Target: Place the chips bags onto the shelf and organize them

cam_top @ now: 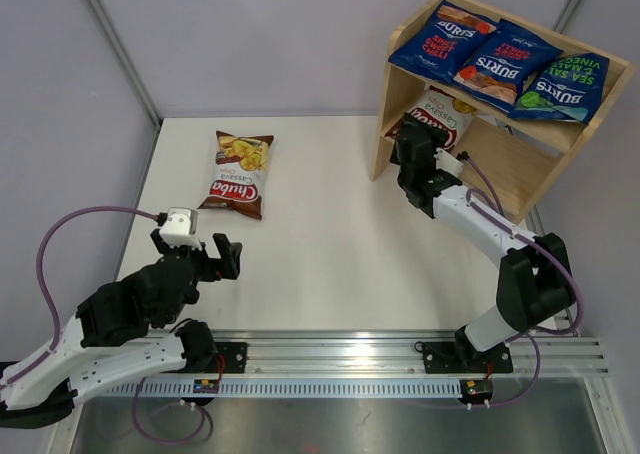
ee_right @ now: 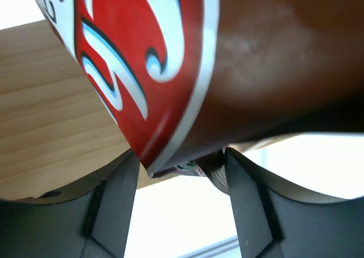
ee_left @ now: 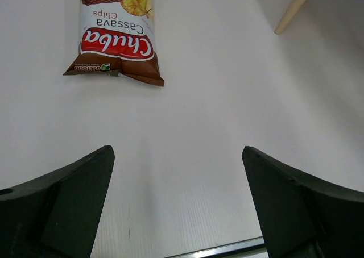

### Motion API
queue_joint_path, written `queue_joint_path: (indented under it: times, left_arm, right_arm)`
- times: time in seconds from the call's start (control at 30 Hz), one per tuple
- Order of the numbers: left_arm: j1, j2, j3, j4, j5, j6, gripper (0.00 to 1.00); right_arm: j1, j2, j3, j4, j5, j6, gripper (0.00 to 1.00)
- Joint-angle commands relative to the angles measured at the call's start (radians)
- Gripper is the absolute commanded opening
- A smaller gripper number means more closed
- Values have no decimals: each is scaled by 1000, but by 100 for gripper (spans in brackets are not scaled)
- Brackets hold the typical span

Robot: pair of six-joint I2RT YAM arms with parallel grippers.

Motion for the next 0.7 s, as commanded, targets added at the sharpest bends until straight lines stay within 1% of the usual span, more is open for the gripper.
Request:
queue_joint_path:
  times: [0.0,0.1,0.13,0.17,0.2,0.23,0.33,0.4,0.43,0.5,0.6,0.67]
  left_arm:
    - [-3,-10,0,37,6,12,99]
    - [-3,-15,0,39,7,12,99]
    - [-3,-15,2,37,6,13,99]
    - [-3,-16,2,39,5,15,99]
    - [-3,-18,0,39,4,14,99]
    - [-4,-21,0,39,4,15,99]
    - [-3,-24,0,39,2,14,99]
    - [-3,-25,0,37,-1,12,99]
    - [-3,-27,2,37,-1,10,99]
    - [-3,-30,2,36,-2,9,99]
    - [-3,-36,-1,36,-4,7,99]
    - [-3,-38,0,37,-4,7,99]
  right_arm:
    - [3,20,24,81,94,-16,67]
    - [2,34,52,66,114,-27,58]
    - [2,37,47,72,113,-28,52]
    - [3,39,42,110,111,-37,42]
    - [3,37,38,132,94,-48,37]
    - [2,42,33,168,72,-57,28]
    - [14,45,32,205,61,-53,24]
    - [28,43,41,210,57,-59,17]
    - [32,40,48,212,57,-59,15]
    - [46,37,59,210,59,-65,13]
    - [57,22,94,144,61,-73,9]
    - [63,3,107,117,51,-96,9]
